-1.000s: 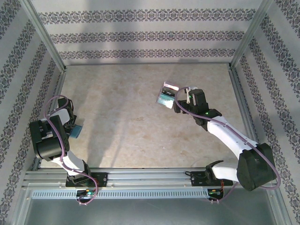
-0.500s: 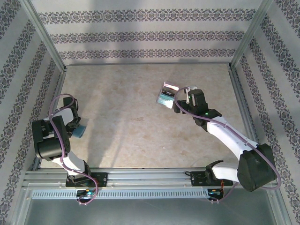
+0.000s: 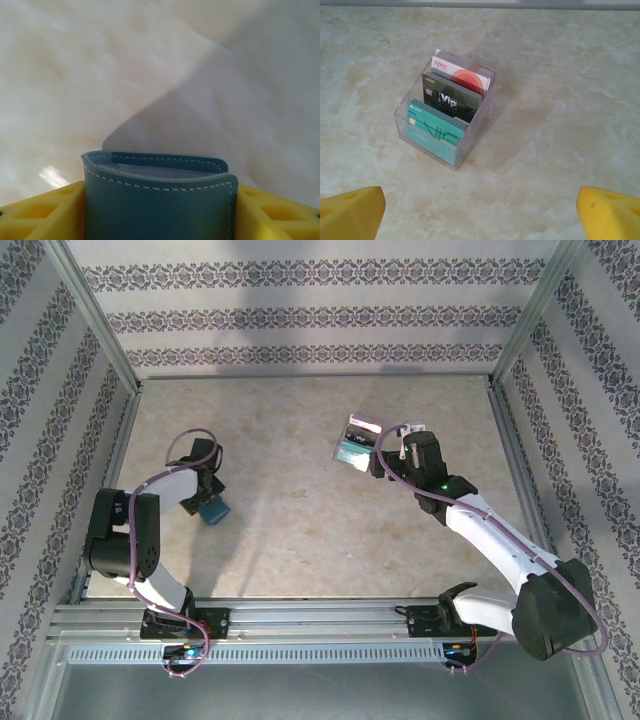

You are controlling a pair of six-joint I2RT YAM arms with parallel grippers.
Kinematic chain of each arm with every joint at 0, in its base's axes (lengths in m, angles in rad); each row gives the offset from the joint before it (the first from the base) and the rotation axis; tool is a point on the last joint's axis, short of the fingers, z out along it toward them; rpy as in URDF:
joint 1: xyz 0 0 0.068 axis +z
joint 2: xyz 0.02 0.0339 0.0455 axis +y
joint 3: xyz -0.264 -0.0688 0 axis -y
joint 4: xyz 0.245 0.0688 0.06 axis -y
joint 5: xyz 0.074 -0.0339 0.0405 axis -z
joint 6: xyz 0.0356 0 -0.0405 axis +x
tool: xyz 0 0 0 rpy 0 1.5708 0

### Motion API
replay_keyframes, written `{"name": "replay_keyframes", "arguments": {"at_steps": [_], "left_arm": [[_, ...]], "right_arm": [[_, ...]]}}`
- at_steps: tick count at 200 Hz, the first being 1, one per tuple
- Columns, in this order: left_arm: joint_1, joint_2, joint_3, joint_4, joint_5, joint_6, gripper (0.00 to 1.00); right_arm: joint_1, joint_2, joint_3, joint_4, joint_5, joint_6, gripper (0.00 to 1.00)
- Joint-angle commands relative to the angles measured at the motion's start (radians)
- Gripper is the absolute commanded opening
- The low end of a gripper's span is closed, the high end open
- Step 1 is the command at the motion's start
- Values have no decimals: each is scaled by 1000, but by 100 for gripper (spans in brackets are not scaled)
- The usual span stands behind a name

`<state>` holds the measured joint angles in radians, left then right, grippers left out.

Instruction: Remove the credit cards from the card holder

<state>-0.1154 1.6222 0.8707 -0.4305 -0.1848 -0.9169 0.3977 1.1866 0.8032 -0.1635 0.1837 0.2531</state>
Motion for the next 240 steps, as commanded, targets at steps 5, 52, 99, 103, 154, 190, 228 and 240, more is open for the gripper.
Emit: {"name": "replay_keyframes", "arguments": {"at_steps": [5,52,99,103,154,190,228,240], "left_arm": [[-114,-1,16,-19,117,-23,65],[-249,-21,66,19,149,-54,67],[-277,-25,99,63,236,-66,67],[-280,-27,101,67,243,-68,67],[-301,-58,106,93,281,-83,67],[-307,-74,101,98,298,-84,67],[-313,-76,93,119,326,-97,67],[-317,-78,94,119,329,-96,68]], "right_arm": [[26,-16,-11,-37,-21,141,98],[147,40,-133,181,-248,405,98],[371,244,-105,443,-329,519,92],[386,268,-97,460,-336,525,91],[452,487,-22,696,-439,619,81],[453,570,27,755,-492,641,75],[452,627,57,785,-511,649,66],[450,638,59,793,-510,653,63]]}}
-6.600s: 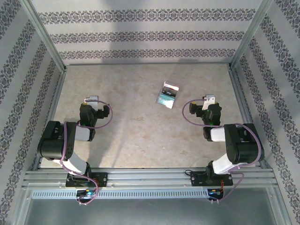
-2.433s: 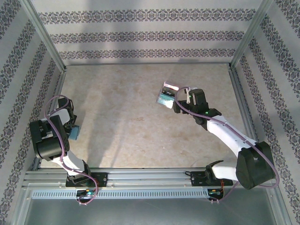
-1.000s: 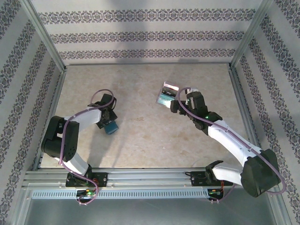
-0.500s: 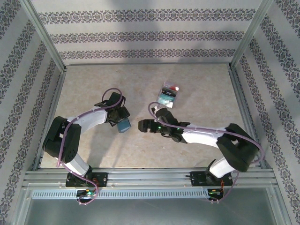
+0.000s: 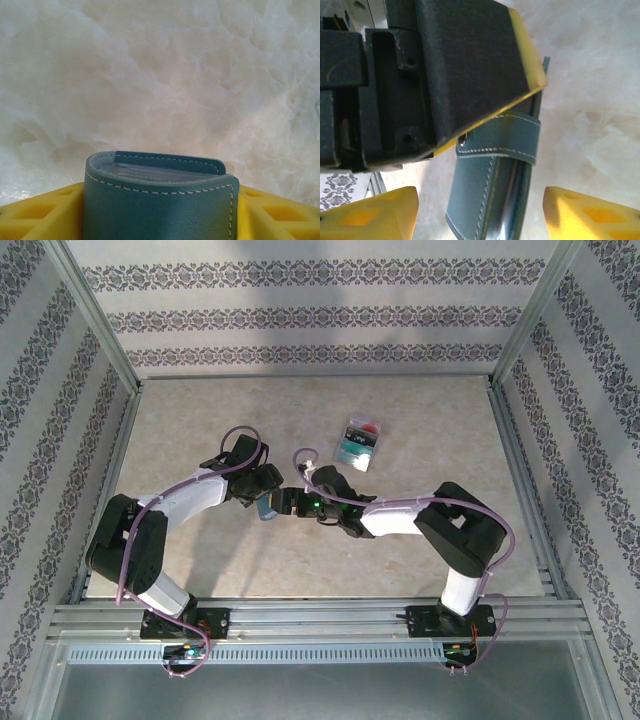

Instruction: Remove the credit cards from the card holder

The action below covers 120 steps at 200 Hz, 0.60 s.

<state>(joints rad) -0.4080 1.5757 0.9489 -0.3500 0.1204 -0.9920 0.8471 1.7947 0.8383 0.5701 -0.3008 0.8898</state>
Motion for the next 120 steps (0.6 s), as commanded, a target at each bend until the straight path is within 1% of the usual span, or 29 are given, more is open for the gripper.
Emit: {"name": "replay_keyframes", "arguments": {"at_steps": [1,42,60,77,97,120], "left_arm": [[-24,-31,16,39,24,-20,68],[-26,-43,12,43,26,-21,69],[-26,-43,9,48,29,-26,69],[-26,-43,8,57,32,-28,71],[-27,-52,8,60,29,-23,78],[-25,-78,13,59,9,-2,92]], "right_arm": [[1,30,24,60,-26,16,62],[-3,48,15,87,-26,28,49],[-3,46,5,98,-23,32,41],[-5,44,-6,113,-22,37,32],[-12,40,-23,137,-26,48,25],[-24,26,-47,165,-31,50,18]]}}
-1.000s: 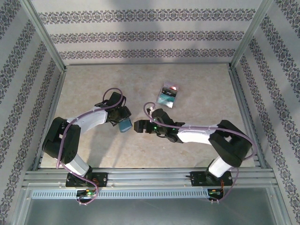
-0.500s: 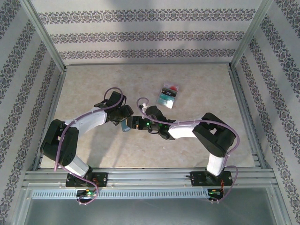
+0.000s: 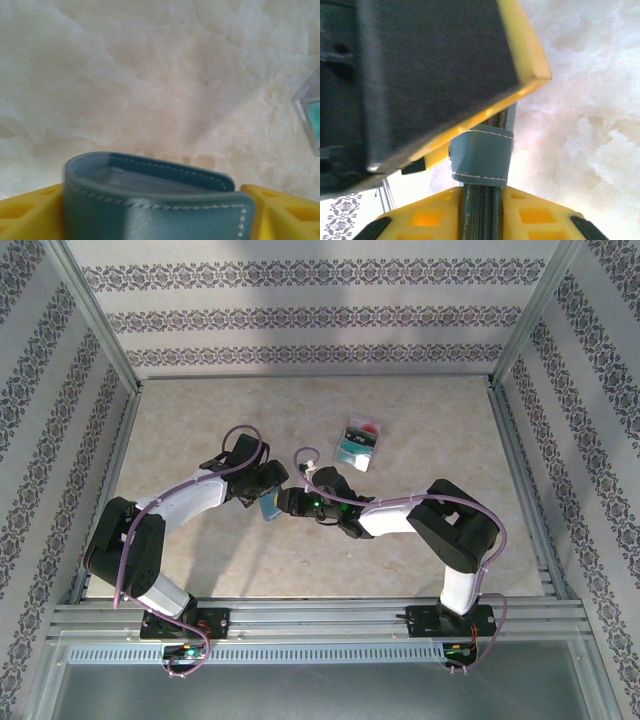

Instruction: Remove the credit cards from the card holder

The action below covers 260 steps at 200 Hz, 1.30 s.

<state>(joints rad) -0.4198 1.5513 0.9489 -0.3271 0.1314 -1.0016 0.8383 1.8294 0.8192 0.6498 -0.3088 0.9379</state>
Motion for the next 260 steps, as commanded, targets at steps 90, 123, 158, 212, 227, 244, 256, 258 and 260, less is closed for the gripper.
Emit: {"name": "replay_keyframes", "arguments": {"at_steps": [90,123,158,212,227,244,256,258,260], "left_arm": [[-13,-282,-89,179,-87,204,99],[-13,-347,-220,408,22,247,99],[-14,-327,-315,723,281,275,99],[-51,-237,-316,912,528,255,94],[-72,-235,-310,941,548,256,91],[-98,-236,-295,951,564,267,90],[-120,-235,-284,953,572,279,90],[-124,-235,-282,953,575,280,90],[-126,-233,-281,954,576,282,90]], "right_arm": [[-121,-191,-186,92,-2,-7,10],[-191,-322,-238,52,-33,-47,8],[-284,-468,-301,34,-80,-48,7],[-376,-655,-343,-6,-176,-33,7],[-384,-689,-349,-1,-193,-19,6],[-387,-709,-348,11,-215,0,4],[-387,-714,-346,31,-229,18,3],[-387,-714,-345,35,-231,22,3],[-387,-714,-346,39,-233,26,3]]}}
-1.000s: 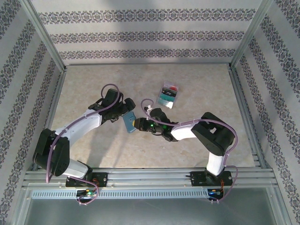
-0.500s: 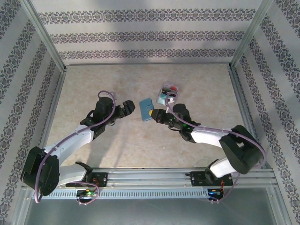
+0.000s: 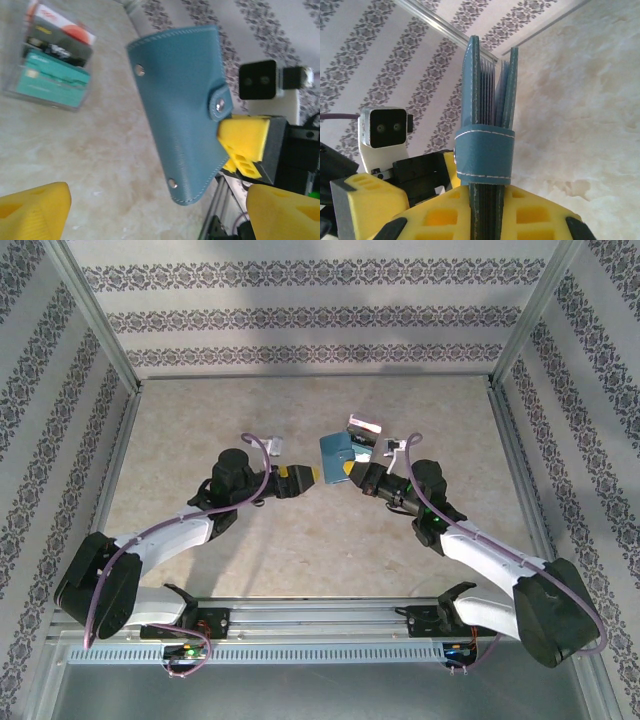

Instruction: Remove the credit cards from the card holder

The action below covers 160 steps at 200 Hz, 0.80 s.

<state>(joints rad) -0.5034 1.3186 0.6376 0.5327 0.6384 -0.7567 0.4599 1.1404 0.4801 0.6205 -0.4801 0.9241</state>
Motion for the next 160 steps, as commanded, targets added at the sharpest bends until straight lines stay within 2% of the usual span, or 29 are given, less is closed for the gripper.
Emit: {"name": "replay_keyframes", "arguments": {"at_steps": [1,21,41,82,160], "left_arm": [[-44,0,31,94,71,38,90],[-65,14,44,112,85,36,90],[-69,29,57,118,96,24,83],[-70,30,42,184,72,-11,64],[-69,63,21,272,75,-68,44]], "right_arm": [[-9,-25,-6,70,-62,41,2],[-9,-18,-1,110,-82,75,2],[-9,-1,7,151,-105,104,1],[-9,36,6,236,-132,154,0],[-4,83,2,334,-175,197,0]]}}
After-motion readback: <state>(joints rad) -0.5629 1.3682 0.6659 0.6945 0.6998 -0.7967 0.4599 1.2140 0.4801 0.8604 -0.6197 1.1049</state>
